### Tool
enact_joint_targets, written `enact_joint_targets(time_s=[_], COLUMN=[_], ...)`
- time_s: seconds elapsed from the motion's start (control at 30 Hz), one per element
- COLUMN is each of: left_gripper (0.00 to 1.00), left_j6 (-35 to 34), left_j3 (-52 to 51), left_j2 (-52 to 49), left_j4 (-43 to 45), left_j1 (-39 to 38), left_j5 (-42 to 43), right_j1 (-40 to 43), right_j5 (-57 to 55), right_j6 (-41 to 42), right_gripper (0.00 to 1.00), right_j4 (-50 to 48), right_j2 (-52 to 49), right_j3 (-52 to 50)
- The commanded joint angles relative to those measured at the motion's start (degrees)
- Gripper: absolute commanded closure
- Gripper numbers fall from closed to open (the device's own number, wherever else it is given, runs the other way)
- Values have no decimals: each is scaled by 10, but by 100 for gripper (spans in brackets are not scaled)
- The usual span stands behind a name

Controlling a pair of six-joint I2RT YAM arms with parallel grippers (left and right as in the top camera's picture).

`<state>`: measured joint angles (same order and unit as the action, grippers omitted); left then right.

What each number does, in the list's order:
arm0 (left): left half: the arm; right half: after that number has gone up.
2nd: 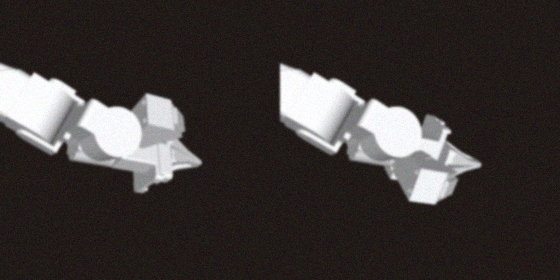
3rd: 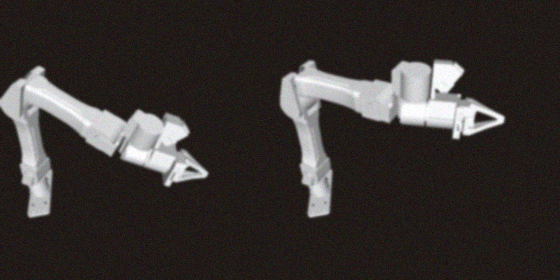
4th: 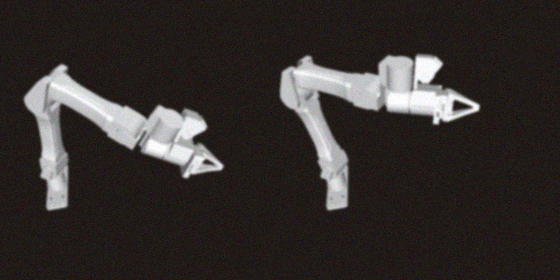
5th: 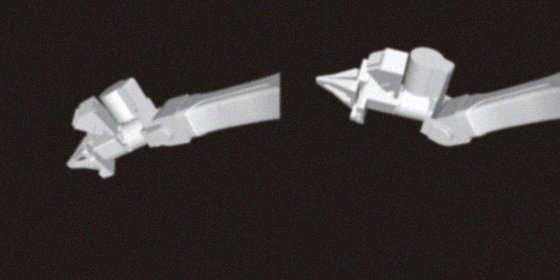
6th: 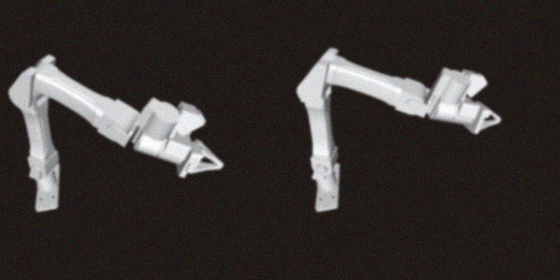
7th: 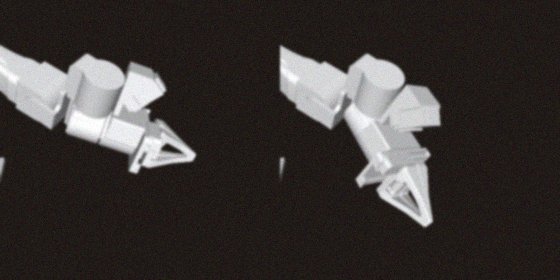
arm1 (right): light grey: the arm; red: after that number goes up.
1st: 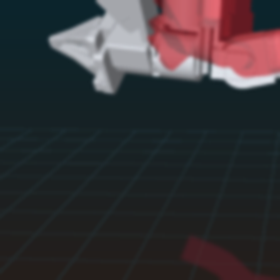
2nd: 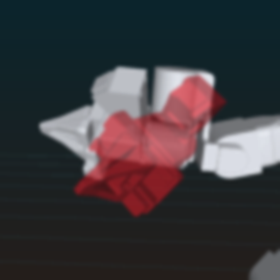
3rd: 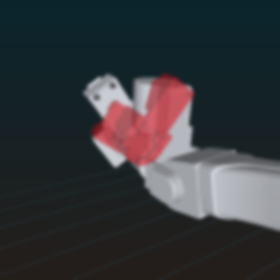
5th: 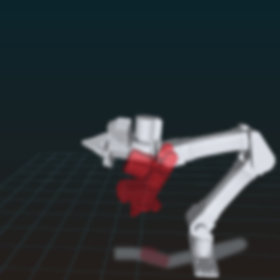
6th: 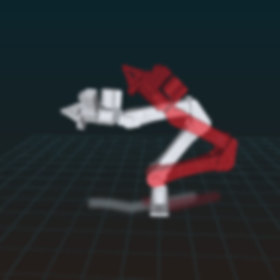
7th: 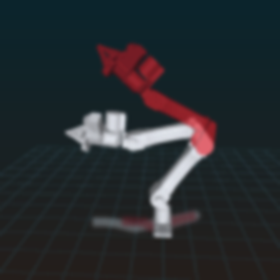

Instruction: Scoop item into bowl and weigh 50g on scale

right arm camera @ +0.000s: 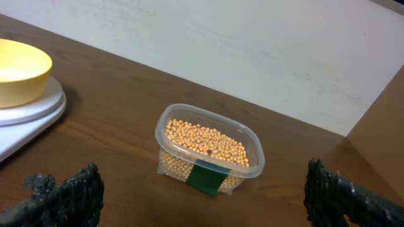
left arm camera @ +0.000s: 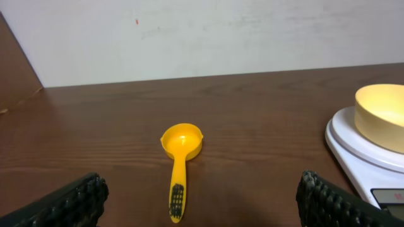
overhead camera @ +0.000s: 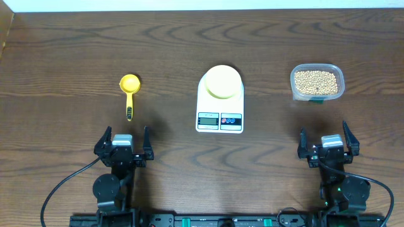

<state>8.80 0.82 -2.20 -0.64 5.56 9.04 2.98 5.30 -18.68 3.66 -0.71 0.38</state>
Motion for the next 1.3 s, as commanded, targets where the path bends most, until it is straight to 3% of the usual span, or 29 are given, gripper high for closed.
enact_joint_targets(time_s=[0.0, 0.43, 0.8, 1.0, 1.27], left_gripper=[3, 2, 2, 2, 3], left_j6=[-3, -3, -6, -22, -22], left_j3=[-6, 38, 234, 405, 692], left_j2=[-9, -101, -375, -549, -789], left_j4=[-23, -19, -29, -112, -337], left_j1=[-2, -1, -1, -1, 2], left_j5=[2, -68, -50, -36, -10], right_j1=[1, 1, 1, 1, 1], right_j5=[-3, -3, -3, -3, -3], right_j6=[0, 0, 0, 0, 0], right_gripper=[1, 1, 1, 1, 1], right_j4=[3, 3, 3, 3, 3], right_j2=[3, 3, 3, 3, 3], right_j3=[-1, -1, -1, -1, -1])
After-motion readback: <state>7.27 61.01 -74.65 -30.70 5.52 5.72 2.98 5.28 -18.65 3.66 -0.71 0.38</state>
